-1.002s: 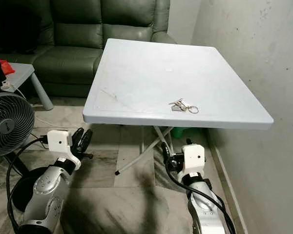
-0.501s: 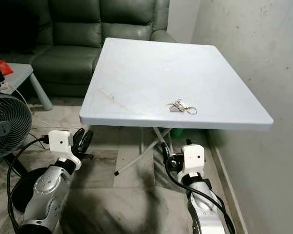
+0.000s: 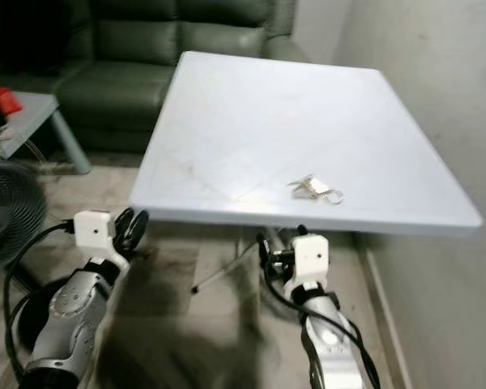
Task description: Hang keys on a hook
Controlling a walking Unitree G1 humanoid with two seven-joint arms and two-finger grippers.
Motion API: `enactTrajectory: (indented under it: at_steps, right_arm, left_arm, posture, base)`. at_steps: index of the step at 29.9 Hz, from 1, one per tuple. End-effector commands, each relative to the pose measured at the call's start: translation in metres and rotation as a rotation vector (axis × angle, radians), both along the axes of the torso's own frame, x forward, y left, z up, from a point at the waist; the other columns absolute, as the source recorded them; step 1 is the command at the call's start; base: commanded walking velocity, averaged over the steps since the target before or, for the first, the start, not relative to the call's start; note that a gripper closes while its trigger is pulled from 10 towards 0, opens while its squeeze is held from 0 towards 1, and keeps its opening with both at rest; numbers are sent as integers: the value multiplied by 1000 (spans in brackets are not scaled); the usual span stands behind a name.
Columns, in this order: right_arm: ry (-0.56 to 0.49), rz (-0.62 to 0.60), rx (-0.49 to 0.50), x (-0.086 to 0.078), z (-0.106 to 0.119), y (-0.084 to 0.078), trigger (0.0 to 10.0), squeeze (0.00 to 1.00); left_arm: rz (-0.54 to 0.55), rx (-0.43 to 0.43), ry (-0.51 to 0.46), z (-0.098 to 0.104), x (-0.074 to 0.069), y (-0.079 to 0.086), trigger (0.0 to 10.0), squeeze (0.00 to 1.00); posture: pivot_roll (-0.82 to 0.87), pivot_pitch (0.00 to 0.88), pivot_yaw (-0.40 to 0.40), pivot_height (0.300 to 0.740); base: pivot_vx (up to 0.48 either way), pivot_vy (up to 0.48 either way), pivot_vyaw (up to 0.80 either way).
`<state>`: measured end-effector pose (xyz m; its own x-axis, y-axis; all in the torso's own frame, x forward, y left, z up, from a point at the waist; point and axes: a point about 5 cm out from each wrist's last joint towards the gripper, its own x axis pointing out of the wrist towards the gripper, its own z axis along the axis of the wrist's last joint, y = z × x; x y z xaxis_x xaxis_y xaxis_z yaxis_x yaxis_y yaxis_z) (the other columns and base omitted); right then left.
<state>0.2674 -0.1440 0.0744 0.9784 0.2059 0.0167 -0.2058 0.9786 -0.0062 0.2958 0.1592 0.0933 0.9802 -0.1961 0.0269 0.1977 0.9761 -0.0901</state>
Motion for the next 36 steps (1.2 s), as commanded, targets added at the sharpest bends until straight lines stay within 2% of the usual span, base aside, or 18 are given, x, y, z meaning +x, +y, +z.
enactTrajectory:
  at_steps: [1,24,28,36]
  right_arm:
    - [10,-12,-12,-1,-1,-6,10000,0]
    - [13,15,-24,-1,-1,-4,10000,0]
    - [13,23,-32,-1,-1,-5,10000,0]
    - [16,89,-89,-1,0,-2,10000,0]
  left_arm:
    - [-15,8,8,-1,0,-6,10000,0]
    - [-1,2,7,-2,-1,-8,10000,0]
    - [-6,-16,-23,0,-2,-11,10000,0]
    - [-66,5,-35,-2,-10,-21,10000,0]
  posture:
    - [-41,12,-41,740]
    - [-42,20,-52,740]
    - [-44,21,-55,740]
    - [-40,31,-64,740]
  base:
    - [349,0,0]
    - [344,0,0]
    - [0,0,0]
    - [0,0,0]
